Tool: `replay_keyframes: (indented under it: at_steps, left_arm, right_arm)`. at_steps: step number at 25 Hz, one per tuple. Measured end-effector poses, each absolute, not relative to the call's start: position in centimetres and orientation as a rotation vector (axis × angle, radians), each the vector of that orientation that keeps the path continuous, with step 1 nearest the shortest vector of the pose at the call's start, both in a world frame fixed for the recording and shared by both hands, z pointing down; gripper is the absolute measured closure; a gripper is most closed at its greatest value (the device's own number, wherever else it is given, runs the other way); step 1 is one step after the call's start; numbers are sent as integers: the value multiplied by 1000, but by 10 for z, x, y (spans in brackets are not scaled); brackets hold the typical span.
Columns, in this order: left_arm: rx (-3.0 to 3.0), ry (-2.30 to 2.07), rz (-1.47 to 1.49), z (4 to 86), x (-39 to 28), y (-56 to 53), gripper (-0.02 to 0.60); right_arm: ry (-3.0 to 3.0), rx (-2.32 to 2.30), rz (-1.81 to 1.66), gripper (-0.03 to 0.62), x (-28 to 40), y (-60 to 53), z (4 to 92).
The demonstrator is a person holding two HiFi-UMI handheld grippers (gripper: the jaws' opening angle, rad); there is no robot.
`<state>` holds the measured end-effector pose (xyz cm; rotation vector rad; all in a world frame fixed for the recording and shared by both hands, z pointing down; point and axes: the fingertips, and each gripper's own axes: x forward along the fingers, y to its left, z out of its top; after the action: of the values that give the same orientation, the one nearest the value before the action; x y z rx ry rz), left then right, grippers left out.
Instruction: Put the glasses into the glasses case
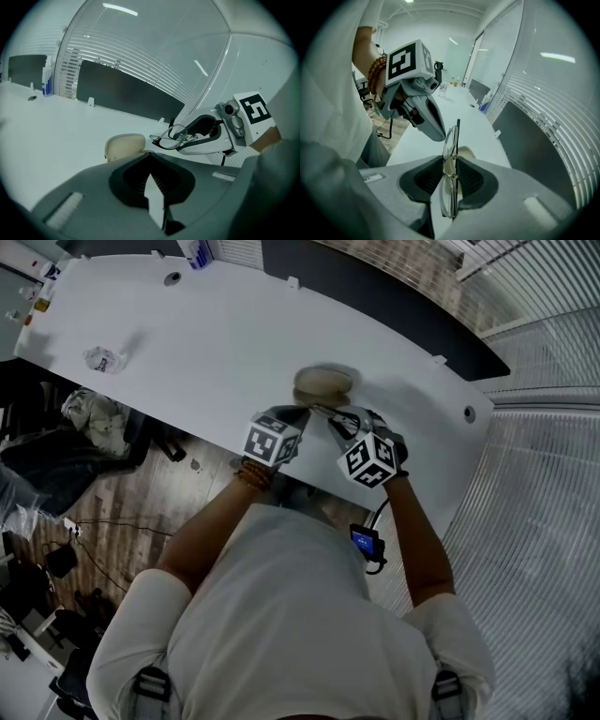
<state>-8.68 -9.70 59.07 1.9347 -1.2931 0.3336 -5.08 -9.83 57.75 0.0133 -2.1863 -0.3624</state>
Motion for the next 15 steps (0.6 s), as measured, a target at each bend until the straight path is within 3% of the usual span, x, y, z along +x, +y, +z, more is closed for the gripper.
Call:
replay_keyframes:
  at_steps: [15]
  left_arm:
    - [1857,-1276,384,639,-112,-137,580]
  right_arm:
    - [-2084,-146,-514,500,-82,-156,638]
